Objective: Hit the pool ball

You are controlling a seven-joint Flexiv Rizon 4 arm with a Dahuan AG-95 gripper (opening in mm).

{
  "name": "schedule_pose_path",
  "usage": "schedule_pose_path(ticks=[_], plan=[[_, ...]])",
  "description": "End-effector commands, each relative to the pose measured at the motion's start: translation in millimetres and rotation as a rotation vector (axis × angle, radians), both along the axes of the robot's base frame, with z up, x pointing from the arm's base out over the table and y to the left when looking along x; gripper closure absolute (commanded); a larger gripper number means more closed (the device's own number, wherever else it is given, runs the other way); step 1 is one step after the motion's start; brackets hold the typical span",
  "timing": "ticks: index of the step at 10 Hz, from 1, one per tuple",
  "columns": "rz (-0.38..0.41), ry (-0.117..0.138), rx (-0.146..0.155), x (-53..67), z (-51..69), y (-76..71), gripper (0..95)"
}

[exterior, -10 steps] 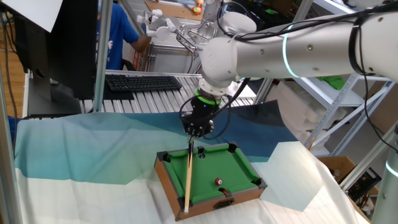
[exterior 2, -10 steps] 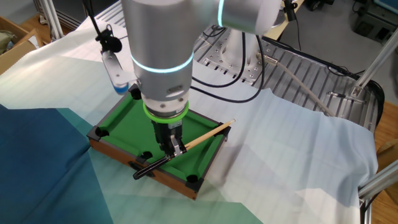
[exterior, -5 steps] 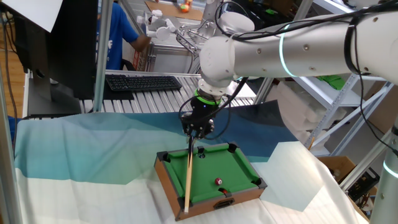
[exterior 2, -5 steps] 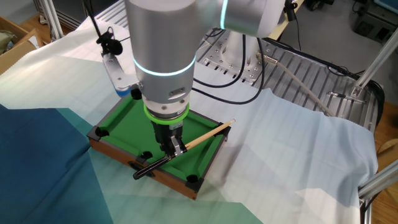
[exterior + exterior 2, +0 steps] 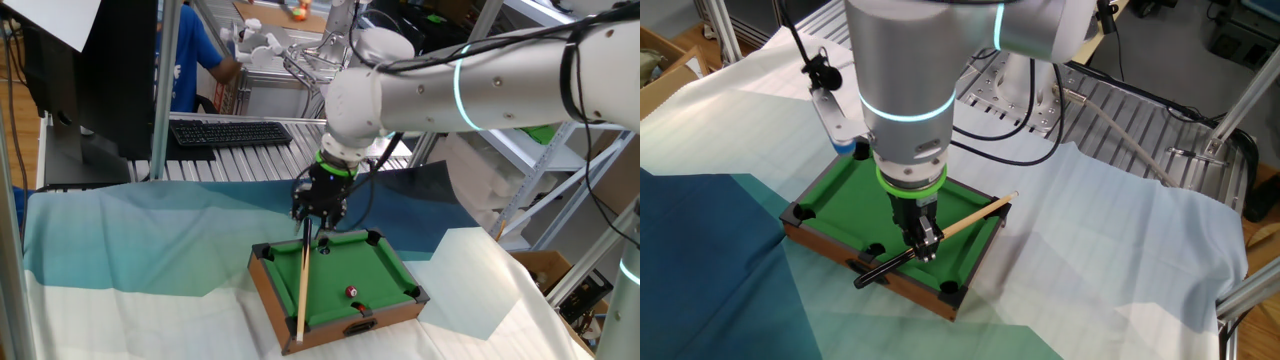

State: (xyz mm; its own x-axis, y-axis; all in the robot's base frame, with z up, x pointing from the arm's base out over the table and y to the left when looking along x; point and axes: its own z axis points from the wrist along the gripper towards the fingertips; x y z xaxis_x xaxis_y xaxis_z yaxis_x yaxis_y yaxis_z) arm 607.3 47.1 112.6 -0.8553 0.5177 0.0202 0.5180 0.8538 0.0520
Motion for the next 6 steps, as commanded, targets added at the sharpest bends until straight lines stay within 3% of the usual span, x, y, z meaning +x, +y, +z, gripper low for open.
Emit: schedule_pose_path(ticks=[1, 3, 4, 6], plan=[[0.014, 0.001, 0.009, -3.3, -2.0, 0.0, 57.0], [0.017, 0.0, 0.01, -4.5, -3.2, 0.5, 57.0], [0.02, -0.002, 0.014, -5.5, -4.3, 0.7, 76.0], [0.02, -0.006, 0.015, -7.5, -6.8, 0.5, 76.0]])
